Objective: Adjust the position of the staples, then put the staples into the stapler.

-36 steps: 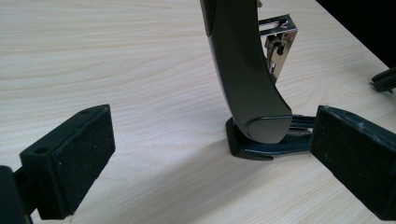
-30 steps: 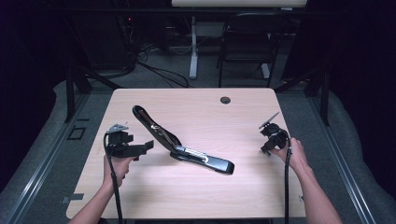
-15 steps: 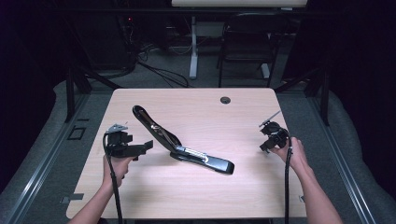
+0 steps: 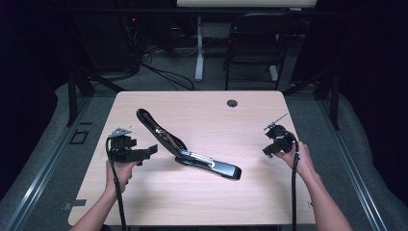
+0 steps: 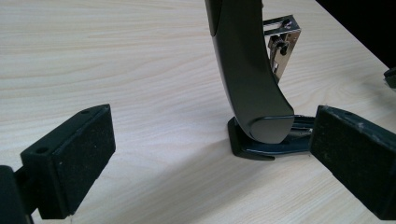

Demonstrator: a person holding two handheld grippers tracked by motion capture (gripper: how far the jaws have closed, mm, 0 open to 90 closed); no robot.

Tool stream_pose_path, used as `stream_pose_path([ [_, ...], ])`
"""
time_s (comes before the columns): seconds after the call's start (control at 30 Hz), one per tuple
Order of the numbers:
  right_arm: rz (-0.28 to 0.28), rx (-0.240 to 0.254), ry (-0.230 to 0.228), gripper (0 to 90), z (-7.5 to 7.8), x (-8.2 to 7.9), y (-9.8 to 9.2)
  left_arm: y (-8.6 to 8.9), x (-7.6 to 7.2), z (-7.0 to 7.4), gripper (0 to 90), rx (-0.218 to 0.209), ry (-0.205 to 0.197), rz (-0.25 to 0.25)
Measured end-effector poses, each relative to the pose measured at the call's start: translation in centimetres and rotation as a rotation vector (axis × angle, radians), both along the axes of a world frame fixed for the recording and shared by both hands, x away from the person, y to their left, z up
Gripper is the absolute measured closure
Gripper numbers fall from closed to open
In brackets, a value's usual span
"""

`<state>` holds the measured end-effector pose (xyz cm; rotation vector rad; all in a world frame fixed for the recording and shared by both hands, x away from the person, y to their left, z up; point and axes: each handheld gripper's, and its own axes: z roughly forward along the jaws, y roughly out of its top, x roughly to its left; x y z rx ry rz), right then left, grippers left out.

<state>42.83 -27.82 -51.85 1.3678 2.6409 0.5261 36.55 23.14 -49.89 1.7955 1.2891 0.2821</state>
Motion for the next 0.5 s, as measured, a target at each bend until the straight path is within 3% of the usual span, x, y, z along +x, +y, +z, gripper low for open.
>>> stream_pose_path([
  [0.3,0.037,0.018,-0.022,78.5,0.7,-0.6,1.4,0.0,-0.1,0.0,1.0,-0.008,-0.001,0.001],
  [0.33,0.027,0.034,-0.044,78.5,0.6,-0.7,1.7,-0.1,0.0,0.0,1.1,-0.014,-0.009,0.007],
  [0.37,0.052,0.012,-0.029,78.5,0.9,-0.7,1.7,-0.1,-0.1,0.0,1.2,-0.016,-0.01,0.007],
  [0.43,0.054,0.015,-0.03,78.4,1.0,-0.8,1.9,0.0,-0.1,0.1,1.5,-0.014,-0.009,-0.003],
  [0.47,0.035,0.046,-0.049,78.4,0.8,-1.0,2.1,-0.1,-0.1,0.1,2.0,-0.021,-0.019,0.002],
  [0.5,0.053,0.022,-0.039,78.5,1.1,-0.9,2.1,-0.2,-0.1,0.2,2.6,-0.021,-0.027,0.002],
])
